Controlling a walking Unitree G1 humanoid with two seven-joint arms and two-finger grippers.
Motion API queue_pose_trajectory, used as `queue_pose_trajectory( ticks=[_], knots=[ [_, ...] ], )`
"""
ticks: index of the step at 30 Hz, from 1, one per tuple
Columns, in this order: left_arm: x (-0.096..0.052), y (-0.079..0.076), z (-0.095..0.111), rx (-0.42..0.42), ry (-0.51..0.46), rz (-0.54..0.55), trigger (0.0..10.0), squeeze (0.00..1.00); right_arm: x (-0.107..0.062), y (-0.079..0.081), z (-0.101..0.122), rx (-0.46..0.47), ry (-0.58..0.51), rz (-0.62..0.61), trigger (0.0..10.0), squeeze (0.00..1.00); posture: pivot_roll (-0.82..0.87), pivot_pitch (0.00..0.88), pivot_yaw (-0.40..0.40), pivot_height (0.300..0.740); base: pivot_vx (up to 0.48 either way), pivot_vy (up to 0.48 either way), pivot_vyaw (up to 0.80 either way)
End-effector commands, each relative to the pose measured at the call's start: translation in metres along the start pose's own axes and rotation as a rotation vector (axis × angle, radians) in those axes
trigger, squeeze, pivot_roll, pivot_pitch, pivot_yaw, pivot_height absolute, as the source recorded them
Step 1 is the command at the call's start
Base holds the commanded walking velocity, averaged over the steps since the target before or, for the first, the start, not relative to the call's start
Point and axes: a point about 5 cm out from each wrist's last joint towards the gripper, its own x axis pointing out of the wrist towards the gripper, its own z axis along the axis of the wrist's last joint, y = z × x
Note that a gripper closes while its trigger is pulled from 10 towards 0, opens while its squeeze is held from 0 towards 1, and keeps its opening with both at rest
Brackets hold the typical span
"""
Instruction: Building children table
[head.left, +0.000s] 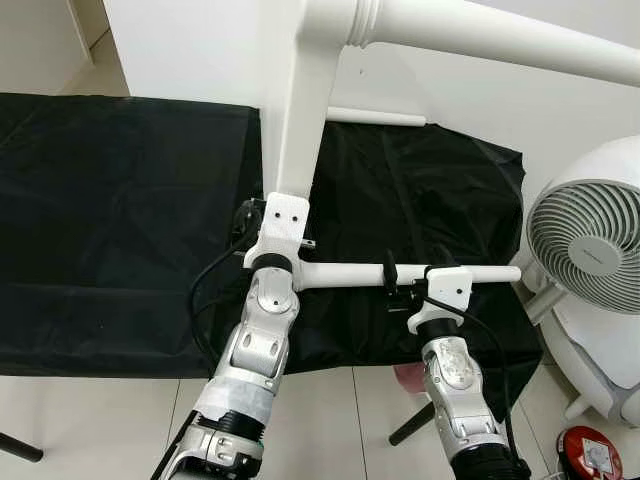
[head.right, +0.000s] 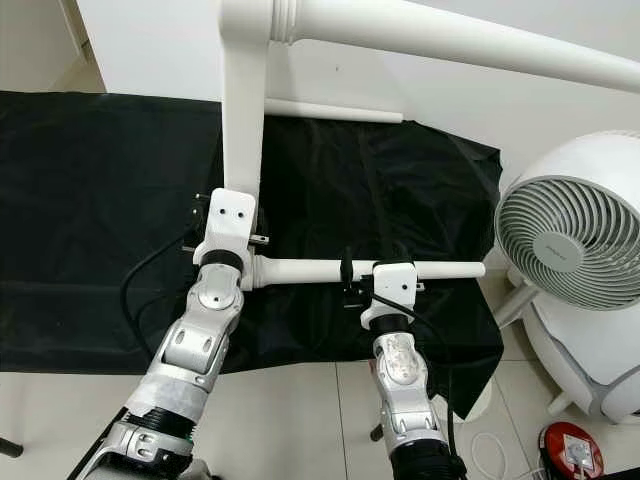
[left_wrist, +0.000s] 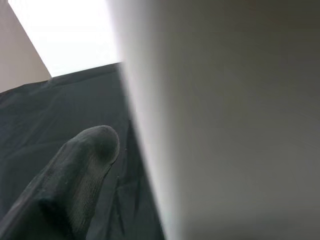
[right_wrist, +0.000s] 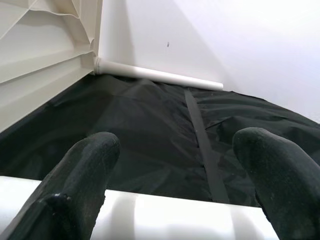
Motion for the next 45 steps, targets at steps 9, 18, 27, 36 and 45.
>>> queue_pose_trajectory(
  ticks=[9,18,27,36,45],
  knots=[
    [0.0,-0.017,0.015,-0.052,-0.025,0.163,10.0,0.0,-0.001,-0.001,-0.001,-0.007,0.014,-0.014,10.0,0.0,0.01,0.043,-0.045,0.74,0.0,0.0,0.0],
    [0.002,-0.013,0.005,-0.037,0.035,0.249,8.3,0.0,-0.001,-0.001,-0.001,-0.003,0.013,-0.024,10.0,0.0,0.0,0.045,-0.04,0.74,0.0,0.0,0.0],
    [0.013,-0.01,0.005,-0.085,0.055,0.261,10.0,0.0,-0.001,-0.002,-0.001,0.001,0.015,-0.034,10.0,0.0,0.0,0.048,-0.038,0.74,0.0,0.0,0.0],
    [0.023,-0.011,0.01,-0.103,0.05,0.274,10.0,0.0,-0.001,-0.002,-0.001,0.002,0.016,-0.043,10.0,0.0,-0.01,0.046,-0.036,0.74,0.0,0.0,0.0],
    [0.032,-0.008,0.014,-0.13,0.045,0.294,1.9,0.0,-0.001,-0.003,0.0,0.001,0.014,-0.052,10.0,0.0,-0.02,0.044,-0.03,0.74,0.0,0.0,0.0]
  ],
)
